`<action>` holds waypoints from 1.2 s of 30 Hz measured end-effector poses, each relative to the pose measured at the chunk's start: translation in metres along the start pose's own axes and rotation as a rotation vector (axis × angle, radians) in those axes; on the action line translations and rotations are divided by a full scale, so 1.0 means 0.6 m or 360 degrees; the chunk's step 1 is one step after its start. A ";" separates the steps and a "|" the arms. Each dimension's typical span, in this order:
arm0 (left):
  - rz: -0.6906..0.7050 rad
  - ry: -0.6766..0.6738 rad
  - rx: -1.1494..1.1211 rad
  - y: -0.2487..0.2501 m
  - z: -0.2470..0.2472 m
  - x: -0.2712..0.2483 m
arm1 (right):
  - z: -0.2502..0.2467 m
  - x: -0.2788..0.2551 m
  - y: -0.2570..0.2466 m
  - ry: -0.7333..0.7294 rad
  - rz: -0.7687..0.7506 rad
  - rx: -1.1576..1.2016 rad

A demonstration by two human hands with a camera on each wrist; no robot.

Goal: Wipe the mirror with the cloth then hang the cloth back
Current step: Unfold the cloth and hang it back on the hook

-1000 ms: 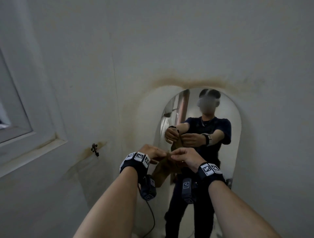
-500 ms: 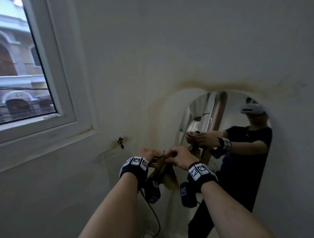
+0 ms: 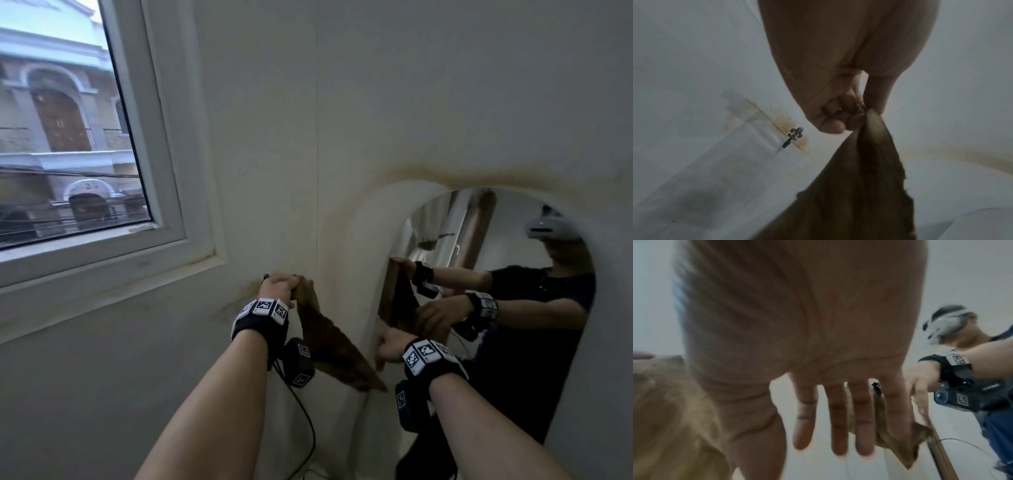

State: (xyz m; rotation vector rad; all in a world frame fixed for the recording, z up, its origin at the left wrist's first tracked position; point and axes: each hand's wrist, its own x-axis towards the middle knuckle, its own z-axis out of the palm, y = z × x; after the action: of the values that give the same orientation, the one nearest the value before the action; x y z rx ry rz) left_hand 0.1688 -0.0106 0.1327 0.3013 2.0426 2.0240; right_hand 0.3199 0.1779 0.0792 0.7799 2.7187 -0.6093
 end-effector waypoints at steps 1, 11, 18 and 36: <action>-0.0017 -0.0062 -0.0010 0.001 0.004 0.003 | -0.002 0.008 -0.009 0.0055 -0.0048 0.0201; -0.0003 -0.0405 0.0402 -0.001 -0.026 0.042 | -0.025 0.067 -0.172 0.0255 -0.0835 0.0795; -0.0309 -0.0606 0.0692 -0.029 -0.063 0.080 | -0.044 0.119 -0.223 0.0236 -0.0657 0.1314; -0.0278 -0.0554 0.0650 -0.126 -0.096 0.167 | -0.060 0.257 -0.210 0.0536 -0.0400 0.1359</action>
State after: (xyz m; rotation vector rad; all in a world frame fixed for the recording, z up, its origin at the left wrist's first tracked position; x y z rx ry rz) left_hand 0.0580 -0.0341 0.0542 0.4919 2.1480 1.3340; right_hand 0.1189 0.1661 0.0992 0.7451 2.8250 -1.9205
